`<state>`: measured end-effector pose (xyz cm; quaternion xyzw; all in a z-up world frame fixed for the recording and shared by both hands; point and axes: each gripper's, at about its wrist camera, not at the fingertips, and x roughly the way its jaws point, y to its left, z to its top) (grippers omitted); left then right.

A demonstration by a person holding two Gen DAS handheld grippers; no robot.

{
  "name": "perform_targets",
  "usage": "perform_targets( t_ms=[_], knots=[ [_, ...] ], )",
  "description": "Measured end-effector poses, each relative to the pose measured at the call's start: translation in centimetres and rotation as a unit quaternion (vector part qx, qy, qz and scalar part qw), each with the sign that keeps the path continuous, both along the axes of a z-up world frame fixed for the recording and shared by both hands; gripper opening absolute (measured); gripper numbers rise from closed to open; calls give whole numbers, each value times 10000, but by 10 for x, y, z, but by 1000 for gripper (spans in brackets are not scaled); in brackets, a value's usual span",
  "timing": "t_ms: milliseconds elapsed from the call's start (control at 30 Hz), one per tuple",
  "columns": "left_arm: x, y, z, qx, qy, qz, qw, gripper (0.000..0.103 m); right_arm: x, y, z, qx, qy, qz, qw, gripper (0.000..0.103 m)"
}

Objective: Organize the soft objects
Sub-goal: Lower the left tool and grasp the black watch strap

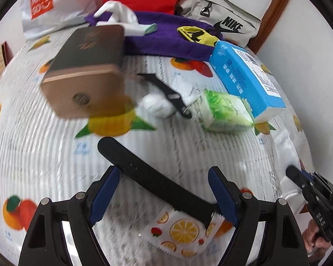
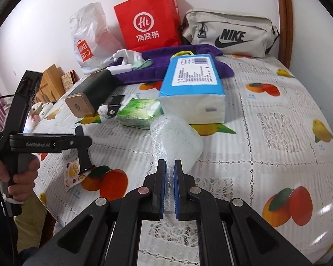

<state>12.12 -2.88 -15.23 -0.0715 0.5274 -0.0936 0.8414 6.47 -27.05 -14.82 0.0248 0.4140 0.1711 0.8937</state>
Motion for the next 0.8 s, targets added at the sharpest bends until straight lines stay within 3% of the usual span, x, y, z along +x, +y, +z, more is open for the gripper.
perform_targets(
  t_ms=[67, 167, 233, 333, 467, 567, 633, 667, 700, 800],
  knots=[
    [5, -8, 0, 143, -86, -80, 9998, 77, 3, -2, -4, 43, 32, -28, 10000, 7],
    [9, -20, -1, 575, -186, -138, 9981, 62, 6, -2, -6, 85, 68, -21, 9999, 7],
    [4, -25, -1, 922, -293, -201, 9951, 40, 6, -1, -6, 80, 57, 3, 10000, 7],
    [-2, -18, 2, 806, -252, -244, 9961, 25, 6, 1, -8, 93, 54, 23, 9999, 7],
    [-11, -5, 3, 615, -62, -103, 9980, 24, 5, 1, -9, 98, 59, 38, 9999, 7],
    [-14, -4, 3, 421, -27, -131, 9990, 37, 6, 1, -10, 120, 68, 50, 9999, 7],
    [-15, -11, 1, 557, -126, -172, 9982, 39, 7, 1, -10, 116, 72, 35, 9999, 7],
    [-15, -15, 0, 687, -179, -204, 9973, 37, 8, 1, -11, 125, 81, 29, 9999, 7],
    [-15, -18, 0, 827, -245, -217, 9960, 23, 8, 0, -11, 130, 89, 20, 9999, 7],
    [-13, -16, 0, 778, -247, -208, 9964, 21, 9, -2, -13, 30, 93, -54, 9999, 7]
  ],
)
